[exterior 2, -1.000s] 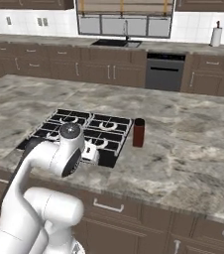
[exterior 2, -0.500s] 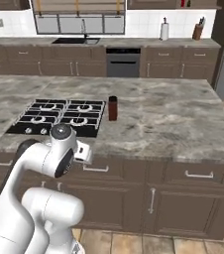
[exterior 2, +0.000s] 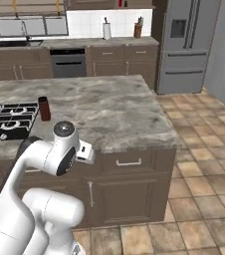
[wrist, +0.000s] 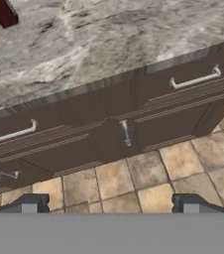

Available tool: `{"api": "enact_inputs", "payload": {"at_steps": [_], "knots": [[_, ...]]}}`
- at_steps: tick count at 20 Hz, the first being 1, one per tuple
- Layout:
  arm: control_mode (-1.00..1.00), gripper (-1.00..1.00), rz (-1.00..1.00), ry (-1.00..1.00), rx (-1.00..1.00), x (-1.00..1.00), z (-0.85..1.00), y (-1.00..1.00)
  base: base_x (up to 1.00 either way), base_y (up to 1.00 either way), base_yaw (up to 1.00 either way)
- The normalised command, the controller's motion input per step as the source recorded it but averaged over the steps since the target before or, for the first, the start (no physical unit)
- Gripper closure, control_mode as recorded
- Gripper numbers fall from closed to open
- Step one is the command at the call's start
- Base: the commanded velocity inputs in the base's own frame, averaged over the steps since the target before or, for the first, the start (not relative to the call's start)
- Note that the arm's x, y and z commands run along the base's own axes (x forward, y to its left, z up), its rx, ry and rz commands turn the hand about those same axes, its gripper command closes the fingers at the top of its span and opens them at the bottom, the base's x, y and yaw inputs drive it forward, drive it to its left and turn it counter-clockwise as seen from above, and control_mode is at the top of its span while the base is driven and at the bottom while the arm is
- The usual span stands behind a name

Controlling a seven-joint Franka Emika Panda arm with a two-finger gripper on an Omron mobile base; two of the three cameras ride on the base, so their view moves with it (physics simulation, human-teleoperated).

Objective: Collect the paprika, ketchup, and shaker from the cabinet and place them next to the stove.

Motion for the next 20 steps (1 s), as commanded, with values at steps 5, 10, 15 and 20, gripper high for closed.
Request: {"api": "enact_inputs", "payload": {"at_steps": [5, 10, 15, 20], "knots": [[1.00, -1.00, 0.00, 0.00, 0.00, 0.00, 0.00, 0.00, 0.00, -1.00, -0.26], [1.00, -1.00, 0.00, 0.00, 0.00, 0.00, 0.00, 0.00, 0.03, -1.00, -0.11], [1.00, -1.00, 0.00, 0.00, 0.00, 0.00, 0.00, 0.00, 0.03, -1.00, 0.00], [1.00, -1.00, 0.00, 0.00, 0.00, 0.00, 0.00, 0.00, 0.29, -1.00, 0.03]]}}
